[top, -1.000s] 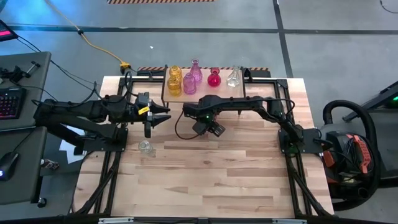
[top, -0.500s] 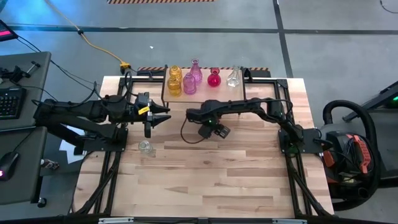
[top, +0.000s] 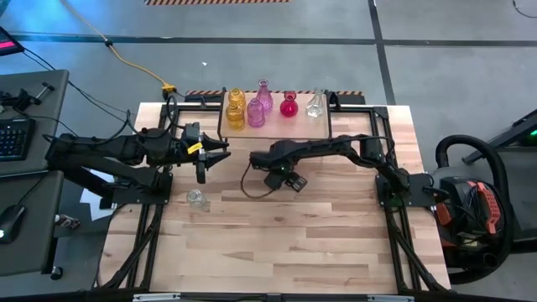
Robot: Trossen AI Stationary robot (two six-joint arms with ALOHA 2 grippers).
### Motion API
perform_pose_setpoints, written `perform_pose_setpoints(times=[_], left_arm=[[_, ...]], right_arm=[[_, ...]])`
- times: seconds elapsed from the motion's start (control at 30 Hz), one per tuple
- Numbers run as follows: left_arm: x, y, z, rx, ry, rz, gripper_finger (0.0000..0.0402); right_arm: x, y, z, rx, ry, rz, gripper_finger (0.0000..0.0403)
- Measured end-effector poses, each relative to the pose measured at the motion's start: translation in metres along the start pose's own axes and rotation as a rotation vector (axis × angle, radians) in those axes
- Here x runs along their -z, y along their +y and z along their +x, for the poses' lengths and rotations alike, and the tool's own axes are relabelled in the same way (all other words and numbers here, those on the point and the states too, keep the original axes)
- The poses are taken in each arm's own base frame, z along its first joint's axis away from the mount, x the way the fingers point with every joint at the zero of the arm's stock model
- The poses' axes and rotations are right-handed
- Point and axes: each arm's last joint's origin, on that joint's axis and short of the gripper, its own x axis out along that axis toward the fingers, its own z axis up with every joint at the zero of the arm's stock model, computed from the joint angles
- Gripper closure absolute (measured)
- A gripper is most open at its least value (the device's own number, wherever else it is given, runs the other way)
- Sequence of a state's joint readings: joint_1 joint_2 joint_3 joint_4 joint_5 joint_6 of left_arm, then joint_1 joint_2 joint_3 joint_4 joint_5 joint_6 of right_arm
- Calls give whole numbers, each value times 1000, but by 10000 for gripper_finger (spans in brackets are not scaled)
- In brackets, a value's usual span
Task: Sort vases onto shelf
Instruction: Put the red vase on the shelf
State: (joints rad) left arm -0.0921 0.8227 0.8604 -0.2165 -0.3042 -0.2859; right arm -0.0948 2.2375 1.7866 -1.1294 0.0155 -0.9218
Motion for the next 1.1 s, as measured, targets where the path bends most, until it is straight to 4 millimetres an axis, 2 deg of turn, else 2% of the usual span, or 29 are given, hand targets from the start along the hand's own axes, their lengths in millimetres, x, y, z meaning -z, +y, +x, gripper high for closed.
perform_pose_setpoints(times=[0.23, 0.33, 0.43, 0.57, 0.77, 0.9, 0.97, 1.1], left_arm=[[0, 0, 0, 0, 0, 0, 257], [0, 0, 0, 4, 1, 0, 257], [0, 0, 0, 3, 4, 1, 257], [1, 0, 0, 1, 13, 5, 257], [7, 2, 0, -14, 73, 25, 257], [6, 2, -3, -7, 67, 37, 257], [5, 3, -6, 11, 58, 42, 257], [3, 3, -10, 20, 53, 40, 257]], right_arm=[[-42, 17, -19, 95, -69, -12, 210], [-59, 23, -32, 169, -85, 67, 210], [-67, 32, -42, 217, -43, 198, 210], [-63, 39, -47, 188, 4, 479, 210], [-47, 45, -47, 23, 88, 923, 210], [-31, 57, -55, -106, 251, 981, 210], [-29, 61, -65, -137, 184, 1026, 210], [-42, 62, -79, -63, -42, 1056, 210]])
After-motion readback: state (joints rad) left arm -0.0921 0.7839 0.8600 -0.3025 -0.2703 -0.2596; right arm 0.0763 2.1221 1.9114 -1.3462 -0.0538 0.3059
